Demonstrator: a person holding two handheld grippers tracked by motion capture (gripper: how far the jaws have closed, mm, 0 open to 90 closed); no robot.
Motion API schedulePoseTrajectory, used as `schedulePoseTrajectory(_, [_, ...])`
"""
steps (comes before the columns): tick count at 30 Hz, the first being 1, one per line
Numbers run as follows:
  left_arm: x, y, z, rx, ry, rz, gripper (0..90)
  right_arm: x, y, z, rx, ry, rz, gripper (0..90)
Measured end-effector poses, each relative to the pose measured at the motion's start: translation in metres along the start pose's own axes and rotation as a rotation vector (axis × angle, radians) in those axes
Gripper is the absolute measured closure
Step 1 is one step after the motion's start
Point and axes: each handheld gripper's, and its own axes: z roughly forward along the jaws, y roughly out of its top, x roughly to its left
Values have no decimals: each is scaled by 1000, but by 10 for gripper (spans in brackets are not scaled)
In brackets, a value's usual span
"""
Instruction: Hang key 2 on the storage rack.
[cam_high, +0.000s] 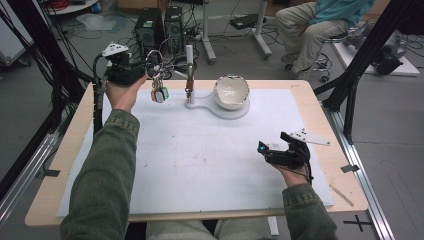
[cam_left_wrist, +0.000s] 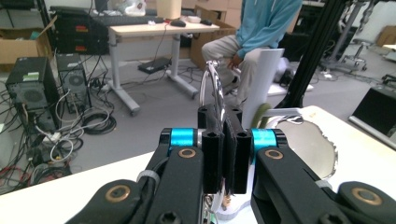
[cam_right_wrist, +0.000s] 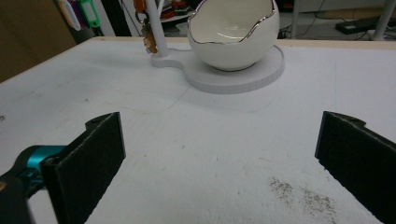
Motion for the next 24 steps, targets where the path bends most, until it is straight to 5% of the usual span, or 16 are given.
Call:
schedulePoseTrajectory(18, [-1, 0, 40, 60, 19, -16, 868, -1, -13, -16, -109, -124, -48, 7])
schedulePoseTrajectory(24, [-3, -4, 49, 85, 30, -11, 867, -3, -15, -19, -110, -124, -33, 7])
